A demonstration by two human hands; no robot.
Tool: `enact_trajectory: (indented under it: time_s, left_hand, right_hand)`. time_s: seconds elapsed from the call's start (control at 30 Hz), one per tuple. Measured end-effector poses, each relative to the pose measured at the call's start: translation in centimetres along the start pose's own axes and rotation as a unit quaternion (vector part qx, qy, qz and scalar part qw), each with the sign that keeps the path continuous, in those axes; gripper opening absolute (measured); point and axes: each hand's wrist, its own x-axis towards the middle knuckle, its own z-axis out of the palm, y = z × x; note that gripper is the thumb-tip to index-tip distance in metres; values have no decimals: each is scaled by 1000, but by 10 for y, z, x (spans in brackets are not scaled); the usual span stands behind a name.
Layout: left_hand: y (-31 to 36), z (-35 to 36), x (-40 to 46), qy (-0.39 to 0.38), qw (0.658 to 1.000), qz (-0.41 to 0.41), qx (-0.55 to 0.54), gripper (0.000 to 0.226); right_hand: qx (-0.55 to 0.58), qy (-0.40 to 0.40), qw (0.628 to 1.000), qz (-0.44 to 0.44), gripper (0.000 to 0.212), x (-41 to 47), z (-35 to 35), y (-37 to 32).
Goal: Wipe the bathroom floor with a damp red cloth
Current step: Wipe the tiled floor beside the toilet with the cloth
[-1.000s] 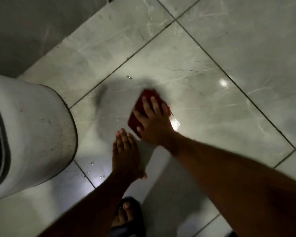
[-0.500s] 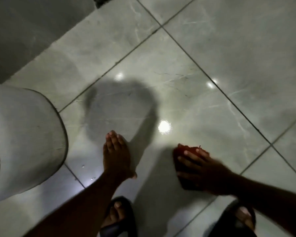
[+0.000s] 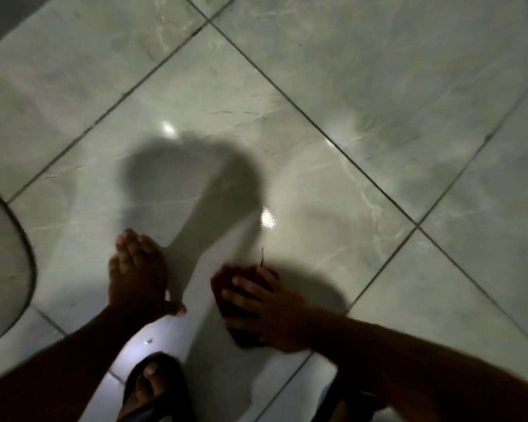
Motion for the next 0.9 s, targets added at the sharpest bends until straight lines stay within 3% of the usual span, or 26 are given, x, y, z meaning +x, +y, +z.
enact_trajectory:
  time_s: [0.03, 0.07, 0.1, 0.17, 0.2, 0.27, 0.37, 0.4, 0.43, 0.47, 0.5, 0.53, 0.57, 0.6, 0.63, 0.67, 0.7, 0.73, 0.8, 0.83, 0.87, 0.9]
  left_hand:
    - [2, 0, -1, 2, 1000, -1, -2, 166]
    - [2, -2, -1, 6, 1000, -3, 1, 166]
    - [3, -4, -2, 6, 1000, -9, 7, 166]
    - [6, -8, -3, 2, 1000, -15, 14, 166]
    - [7, -8, -4, 1, 1000, -17, 18, 166]
    - [9, -9, -5, -6, 999, -23, 22, 166]
    - [6, -7, -1, 3, 999, -26, 34, 170]
    - [5, -5, 1, 6, 999, -27, 38, 171]
    - [4, -2, 2, 5, 999, -29, 39, 172]
    - [2, 1, 2, 5, 999, -30, 37, 173]
    - [0, 3, 4, 7, 999, -30, 36, 173]
    - [0, 4, 6, 5, 999, -31, 32, 173]
    - [-1, 5, 6, 0, 999, -34, 25, 172]
    - [-1, 5, 6, 0, 999, -36, 21, 171]
    - [-1, 5, 6, 3, 999, -36, 23, 170]
    - [-1, 5, 5, 4, 999, -36, 28, 170]
    - [0, 5, 4, 3, 999, -35, 31, 169]
    - [0, 5, 4, 3, 999, -35, 33, 169]
    - [0, 4, 2, 4, 999, -40, 35, 169]
    - [0, 3, 1, 8, 998, -42, 35, 169]
    - [0, 3, 2, 14, 998, -45, 36, 169]
    - [1, 4, 1, 18, 998, -50, 38, 168]
  right_hand:
    - [-26, -13, 997, -75, 51, -33, 7, 20]
    - [-55, -9, 994, -90, 49, -57, 6, 48]
    - [-71, 13, 996, -46, 50, -76, 4, 77]
    - [-42, 25, 986, 162, 61, -105, -3, 129]
    - [-1, 30, 960, 279, 66, -116, -6, 142]
    - [106, 94, 856, 498, 71, -116, -8, 134]
    - [211, 160, 638, 723, 67, -62, -10, 65]
    - [219, 154, 620, 738, 66, -38, -7, 36]
    - [199, 147, 664, 705, 64, -17, -2, 8]
    - [174, 124, 773, 597, 61, -2, 1, -19]
    - [116, 120, 886, 432, 57, 9, 3, -38]
    - [65, 103, 963, 239, 50, 11, 4, -35]
    - [34, 88, 993, 75, 41, 10, 0, -14]
    - [-6, 90, 996, -28, 33, 11, -11, 13]
    - [-42, 115, 991, -58, 31, 13, -22, 44]
    - [-62, 115, 991, -10, 35, 13, -34, 73]
    - [-53, 76, 990, 105, 44, 10, -43, 100]
    - [-10, 37, 966, 254, 53, 2, -45, 124]
    - [134, 66, 846, 511, 57, -15, -49, 136]
    - [191, 85, 779, 591, 57, -18, -50, 123]
    - [203, 83, 737, 640, 58, -15, -48, 102]
    - [183, 75, 722, 663, 59, -8, -42, 75]
